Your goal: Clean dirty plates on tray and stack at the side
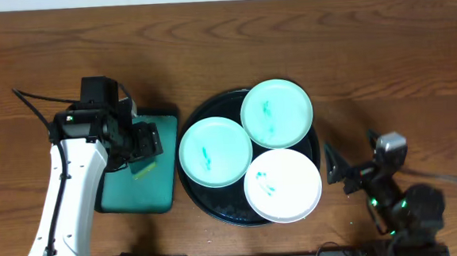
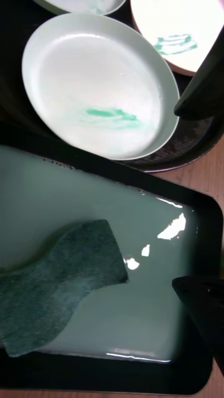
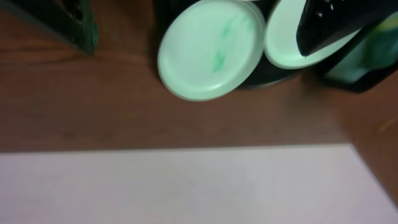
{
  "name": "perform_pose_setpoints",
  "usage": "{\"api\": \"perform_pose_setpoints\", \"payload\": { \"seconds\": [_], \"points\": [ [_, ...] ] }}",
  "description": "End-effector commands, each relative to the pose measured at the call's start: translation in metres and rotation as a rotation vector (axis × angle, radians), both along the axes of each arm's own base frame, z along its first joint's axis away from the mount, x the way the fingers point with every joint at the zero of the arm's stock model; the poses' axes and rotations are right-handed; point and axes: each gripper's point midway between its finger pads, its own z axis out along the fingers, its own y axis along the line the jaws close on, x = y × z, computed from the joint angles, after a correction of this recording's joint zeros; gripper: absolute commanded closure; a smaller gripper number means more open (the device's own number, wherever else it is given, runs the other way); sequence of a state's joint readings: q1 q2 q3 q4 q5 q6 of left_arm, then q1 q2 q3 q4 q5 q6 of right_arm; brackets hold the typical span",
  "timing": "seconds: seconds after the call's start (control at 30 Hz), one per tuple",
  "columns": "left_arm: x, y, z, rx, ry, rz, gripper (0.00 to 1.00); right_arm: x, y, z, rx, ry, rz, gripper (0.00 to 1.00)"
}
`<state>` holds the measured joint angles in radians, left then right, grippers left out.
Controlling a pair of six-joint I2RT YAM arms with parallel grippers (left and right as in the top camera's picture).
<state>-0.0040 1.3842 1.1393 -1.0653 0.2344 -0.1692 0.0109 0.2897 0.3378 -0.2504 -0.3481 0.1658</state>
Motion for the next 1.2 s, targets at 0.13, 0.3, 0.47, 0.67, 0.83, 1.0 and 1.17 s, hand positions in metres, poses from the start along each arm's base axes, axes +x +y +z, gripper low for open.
{"api": "perform_pose_setpoints", "payload": {
  "seconds": [0.13,0.3,0.47,0.67,0.83,1.0,1.17],
  "points": [
    [0.005,-0.002,0.006,-0.007,-0.019,0.004,0.20,0.031,0.035,0.045,0.003,0.269,0.231,0.01],
    [0.005,-0.002,0.006,-0.007,-0.019,0.004,0.20,0.054,0.041,0.040,0.022,0.609,0.261,0.01],
    [0.005,-0.002,0.006,-0.007,-0.019,0.004,0.20,0.063,0.040,0.012,-0.090,0.820,0.241,0.01],
    [0.005,-0.002,0.006,-0.007,-0.019,0.004,0.20,0.057,0.053,-0.006,-0.189,0.879,0.261,0.01],
    [0.005,-0.002,0.006,-0.007,-0.019,0.004,0.20,0.049,0.069,-0.006,-0.215,0.877,0.316,0.01],
    [0.005,-0.002,0.006,-0.007,-0.019,0.004,0.20,0.047,0.073,-0.006,-0.221,0.876,0.329,0.01],
    [0.005,-0.002,0.006,-0.007,-0.019,0.004,0.20,0.051,0.075,-0.004,-0.217,0.858,0.331,0.01]
  ]
}}
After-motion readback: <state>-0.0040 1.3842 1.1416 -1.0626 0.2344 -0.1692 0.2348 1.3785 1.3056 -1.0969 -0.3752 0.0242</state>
